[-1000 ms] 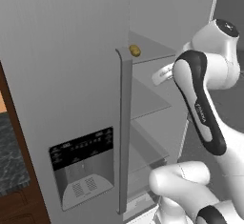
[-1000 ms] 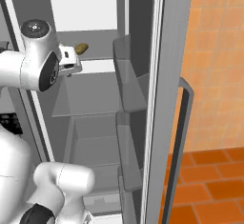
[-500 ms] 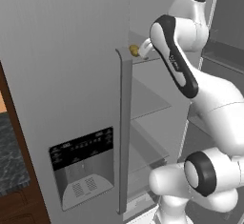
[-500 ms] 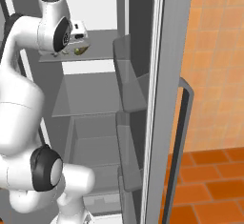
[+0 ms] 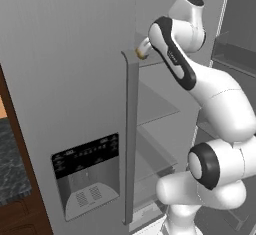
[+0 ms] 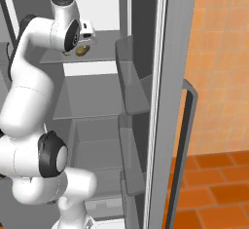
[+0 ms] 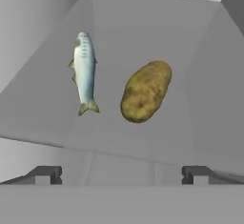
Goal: Place one potato and one fish in each tupperware on the nearby counter, to pack two identical lunches.
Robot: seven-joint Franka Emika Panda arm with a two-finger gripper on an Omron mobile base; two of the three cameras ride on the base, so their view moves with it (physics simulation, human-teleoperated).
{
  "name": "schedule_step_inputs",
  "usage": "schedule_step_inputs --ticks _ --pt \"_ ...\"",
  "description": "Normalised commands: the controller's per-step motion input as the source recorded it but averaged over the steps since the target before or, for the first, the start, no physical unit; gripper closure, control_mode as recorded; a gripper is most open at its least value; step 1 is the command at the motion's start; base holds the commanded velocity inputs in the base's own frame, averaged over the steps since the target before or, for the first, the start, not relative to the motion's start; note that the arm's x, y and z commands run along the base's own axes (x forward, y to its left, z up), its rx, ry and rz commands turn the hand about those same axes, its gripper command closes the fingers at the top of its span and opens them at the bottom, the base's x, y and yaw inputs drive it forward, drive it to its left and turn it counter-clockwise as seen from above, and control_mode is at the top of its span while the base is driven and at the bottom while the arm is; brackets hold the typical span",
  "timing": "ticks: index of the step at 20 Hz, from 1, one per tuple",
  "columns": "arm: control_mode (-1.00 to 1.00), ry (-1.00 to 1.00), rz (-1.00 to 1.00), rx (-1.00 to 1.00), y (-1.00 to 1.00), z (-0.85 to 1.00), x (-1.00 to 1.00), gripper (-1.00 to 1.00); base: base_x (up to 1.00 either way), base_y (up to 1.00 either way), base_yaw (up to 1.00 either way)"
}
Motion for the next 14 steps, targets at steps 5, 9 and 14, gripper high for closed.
schedule_step_inputs --ticks 5,9,14 --pt "-1.0 0.14 -0.04 0.02 0.1 -0.08 0.43 -1.0 0.0 0.0 0.0" --pt "-1.0 0.34 -0.01 0.0 0.01 0.0 0.43 -1.0 0.0 0.0 0.0" --pt "-1.0 0.04 -0.06 0.0 0.14 -0.26 0.26 -1.0 0.0 0.0 0.0"
